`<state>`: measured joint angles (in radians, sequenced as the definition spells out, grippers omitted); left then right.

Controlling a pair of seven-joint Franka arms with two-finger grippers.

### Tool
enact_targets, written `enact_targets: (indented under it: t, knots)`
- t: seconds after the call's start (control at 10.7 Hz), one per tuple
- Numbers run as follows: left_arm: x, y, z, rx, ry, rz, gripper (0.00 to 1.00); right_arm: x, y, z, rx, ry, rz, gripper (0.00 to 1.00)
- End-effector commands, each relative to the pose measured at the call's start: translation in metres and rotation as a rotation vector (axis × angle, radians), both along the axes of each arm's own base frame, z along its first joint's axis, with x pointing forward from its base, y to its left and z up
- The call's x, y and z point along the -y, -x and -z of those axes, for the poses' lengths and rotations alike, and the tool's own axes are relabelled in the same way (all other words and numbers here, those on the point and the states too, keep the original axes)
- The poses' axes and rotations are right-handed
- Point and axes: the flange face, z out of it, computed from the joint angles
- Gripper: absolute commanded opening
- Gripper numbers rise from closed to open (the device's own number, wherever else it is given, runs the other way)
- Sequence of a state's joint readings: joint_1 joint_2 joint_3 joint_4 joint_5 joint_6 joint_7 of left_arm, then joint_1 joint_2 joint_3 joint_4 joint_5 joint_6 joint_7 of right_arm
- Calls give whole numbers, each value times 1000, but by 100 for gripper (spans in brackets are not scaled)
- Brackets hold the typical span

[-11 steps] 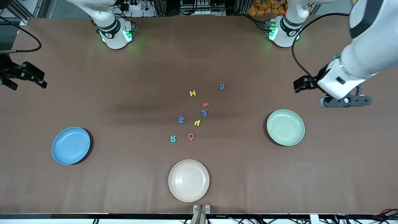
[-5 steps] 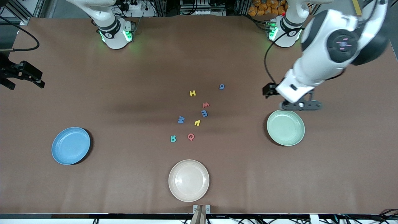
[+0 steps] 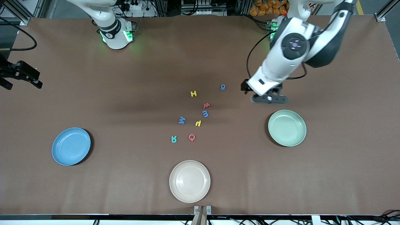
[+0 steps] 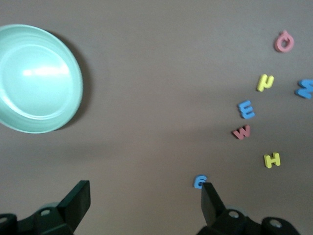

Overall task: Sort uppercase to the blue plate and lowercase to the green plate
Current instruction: 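Move the left gripper over the scattered foam letters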

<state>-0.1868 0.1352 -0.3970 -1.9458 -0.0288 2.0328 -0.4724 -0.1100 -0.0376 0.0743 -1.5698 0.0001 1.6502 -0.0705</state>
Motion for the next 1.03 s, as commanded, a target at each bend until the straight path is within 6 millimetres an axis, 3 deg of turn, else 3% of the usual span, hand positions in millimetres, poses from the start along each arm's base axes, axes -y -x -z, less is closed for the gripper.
enact_targets:
  t: [0.0, 0.28, 0.75, 0.93]
  knots:
    - [18, 31, 18, 21, 4, 18, 100, 5, 10, -9, 16, -10, 11, 100]
    - [27, 50, 60, 42, 28, 41, 100, 1, 9, -10, 25, -10, 4, 100]
    - [81, 99, 134, 98, -20, 57, 100, 5, 6, -8, 33, -10, 11, 100]
    - [93, 110, 165, 113, -28, 60, 100, 7, 3, -6, 45, -10, 15, 100]
